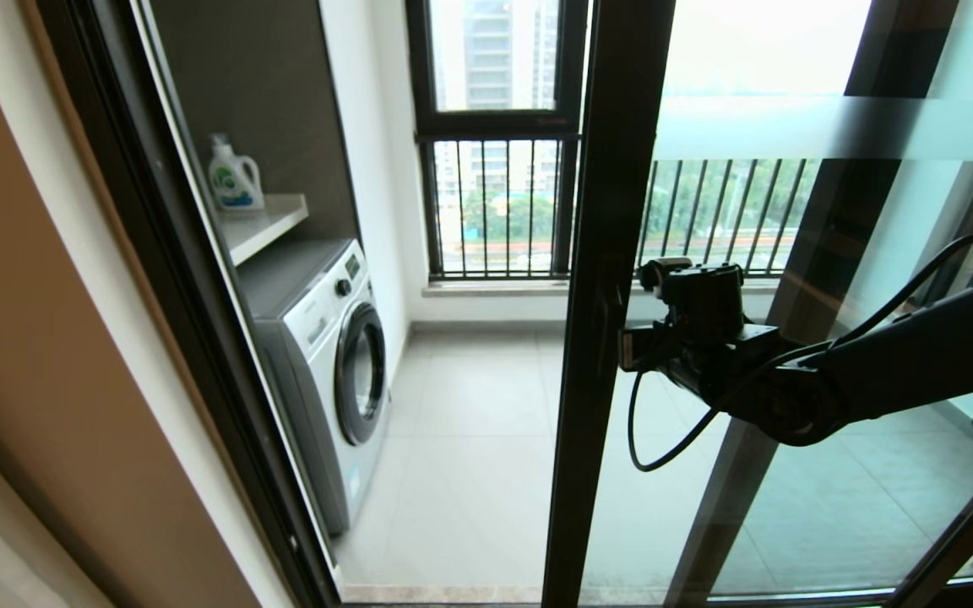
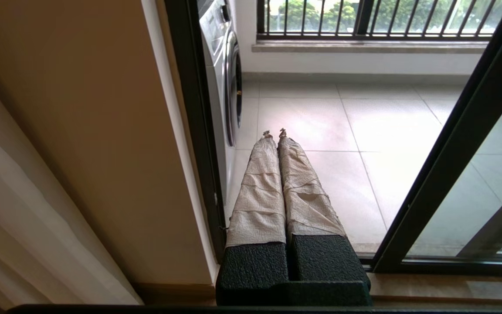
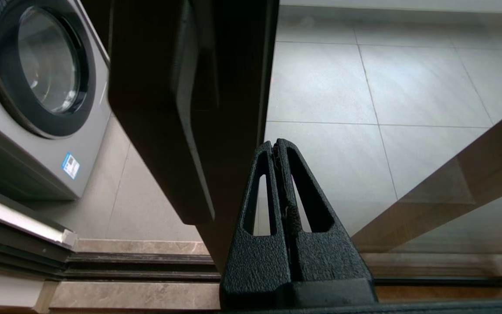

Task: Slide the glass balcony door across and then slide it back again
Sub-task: Open the slid door

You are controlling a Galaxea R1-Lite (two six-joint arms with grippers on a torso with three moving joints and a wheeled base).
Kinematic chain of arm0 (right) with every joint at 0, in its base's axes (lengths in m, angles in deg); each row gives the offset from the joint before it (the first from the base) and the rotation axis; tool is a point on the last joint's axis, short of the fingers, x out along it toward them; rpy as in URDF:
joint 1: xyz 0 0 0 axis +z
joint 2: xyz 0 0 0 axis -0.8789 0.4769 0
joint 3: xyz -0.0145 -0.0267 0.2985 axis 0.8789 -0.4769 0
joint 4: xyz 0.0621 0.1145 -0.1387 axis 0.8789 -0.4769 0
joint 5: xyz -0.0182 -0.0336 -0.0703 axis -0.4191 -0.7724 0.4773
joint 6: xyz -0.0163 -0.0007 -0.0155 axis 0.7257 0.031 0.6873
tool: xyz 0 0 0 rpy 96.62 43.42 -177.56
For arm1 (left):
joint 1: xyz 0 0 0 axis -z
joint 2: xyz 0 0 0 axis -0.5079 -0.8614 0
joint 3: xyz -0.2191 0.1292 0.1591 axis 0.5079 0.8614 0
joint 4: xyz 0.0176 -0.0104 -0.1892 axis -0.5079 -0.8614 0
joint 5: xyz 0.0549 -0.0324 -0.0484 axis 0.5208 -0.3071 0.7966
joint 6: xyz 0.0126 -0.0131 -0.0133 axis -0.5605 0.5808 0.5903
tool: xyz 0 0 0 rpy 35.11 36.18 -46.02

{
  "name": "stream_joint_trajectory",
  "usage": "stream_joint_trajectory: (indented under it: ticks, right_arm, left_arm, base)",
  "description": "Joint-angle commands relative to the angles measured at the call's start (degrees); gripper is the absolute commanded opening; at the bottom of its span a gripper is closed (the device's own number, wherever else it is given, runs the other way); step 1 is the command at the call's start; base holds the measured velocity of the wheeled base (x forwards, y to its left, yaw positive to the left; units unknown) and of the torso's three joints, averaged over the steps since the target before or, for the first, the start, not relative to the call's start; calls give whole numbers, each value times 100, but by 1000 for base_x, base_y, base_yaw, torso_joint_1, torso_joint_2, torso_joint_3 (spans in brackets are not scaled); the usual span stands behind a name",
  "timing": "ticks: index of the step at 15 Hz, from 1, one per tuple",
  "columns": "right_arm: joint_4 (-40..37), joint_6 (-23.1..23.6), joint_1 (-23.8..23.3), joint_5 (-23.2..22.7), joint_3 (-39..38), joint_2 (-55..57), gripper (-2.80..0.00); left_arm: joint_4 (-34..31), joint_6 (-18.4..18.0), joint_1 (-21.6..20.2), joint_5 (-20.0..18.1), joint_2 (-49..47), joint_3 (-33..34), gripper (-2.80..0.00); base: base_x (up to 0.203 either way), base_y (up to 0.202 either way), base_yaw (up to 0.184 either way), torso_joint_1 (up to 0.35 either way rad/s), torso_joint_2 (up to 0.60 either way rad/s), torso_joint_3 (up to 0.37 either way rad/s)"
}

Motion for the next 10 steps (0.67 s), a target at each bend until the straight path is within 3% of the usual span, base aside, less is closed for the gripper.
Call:
stream_joint_trajectory:
  ticks: [1,10]
  right_arm:
    - [11,-2,-37,2,-12,-27,-280]
    - [11,46,-351,-38,-245,-207,-280]
  left_arm:
    - [-1,1,-1,1,-17,0,-280]
    - [-1,1,-1,1,-16,0,-280]
  base:
    - [0,0,0,0,0,0]
    - [0,0,0,0,0,0]
